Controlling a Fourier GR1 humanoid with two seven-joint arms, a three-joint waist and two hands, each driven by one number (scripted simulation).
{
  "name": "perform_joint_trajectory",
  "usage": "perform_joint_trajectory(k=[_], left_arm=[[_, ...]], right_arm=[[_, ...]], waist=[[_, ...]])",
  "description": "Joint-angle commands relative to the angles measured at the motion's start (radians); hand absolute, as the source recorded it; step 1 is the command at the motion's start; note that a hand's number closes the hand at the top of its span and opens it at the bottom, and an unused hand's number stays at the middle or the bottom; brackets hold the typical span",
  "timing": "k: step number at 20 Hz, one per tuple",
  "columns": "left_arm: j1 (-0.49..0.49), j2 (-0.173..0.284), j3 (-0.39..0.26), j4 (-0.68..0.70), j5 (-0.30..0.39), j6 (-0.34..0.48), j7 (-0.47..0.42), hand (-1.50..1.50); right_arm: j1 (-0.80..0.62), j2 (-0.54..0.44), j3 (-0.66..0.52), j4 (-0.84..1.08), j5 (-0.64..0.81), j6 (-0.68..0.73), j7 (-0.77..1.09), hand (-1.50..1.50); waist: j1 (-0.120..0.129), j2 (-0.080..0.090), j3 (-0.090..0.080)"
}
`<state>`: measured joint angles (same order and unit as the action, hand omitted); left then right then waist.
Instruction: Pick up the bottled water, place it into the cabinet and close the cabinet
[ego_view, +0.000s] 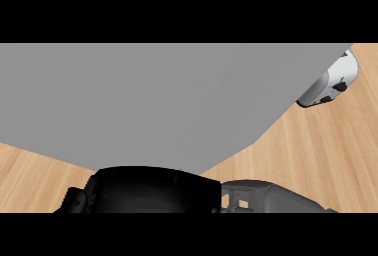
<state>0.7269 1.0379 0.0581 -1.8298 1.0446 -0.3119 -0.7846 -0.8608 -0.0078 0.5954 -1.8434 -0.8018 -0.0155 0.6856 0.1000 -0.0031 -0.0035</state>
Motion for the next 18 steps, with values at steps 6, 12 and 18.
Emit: perform_joint_trajectory(k=[6, 12, 18], left_arm=[[0.177, -0.052, 0.149, 0.006, -0.014, -0.13, -0.038, -1.5], [0.168, -0.111, 0.19, -0.022, -0.019, -0.125, 0.031, -1.5], [0.205, -0.162, 0.232, -0.054, -0.024, -0.139, 0.065, -1.5]], right_arm=[[-0.029, -0.01, -0.138, 0.269, -0.139, 0.078, -0.04, 1.5], [-0.02, -0.018, -0.206, 0.366, -0.147, 0.164, -0.035, 1.5], [-0.006, -0.092, -0.326, 0.519, -0.12, 0.271, -0.107, 1.5]], waist=[[-0.048, 0.003, 0.005], [-0.076, 0.003, 0.004], [-0.074, 0.005, 0.005]])
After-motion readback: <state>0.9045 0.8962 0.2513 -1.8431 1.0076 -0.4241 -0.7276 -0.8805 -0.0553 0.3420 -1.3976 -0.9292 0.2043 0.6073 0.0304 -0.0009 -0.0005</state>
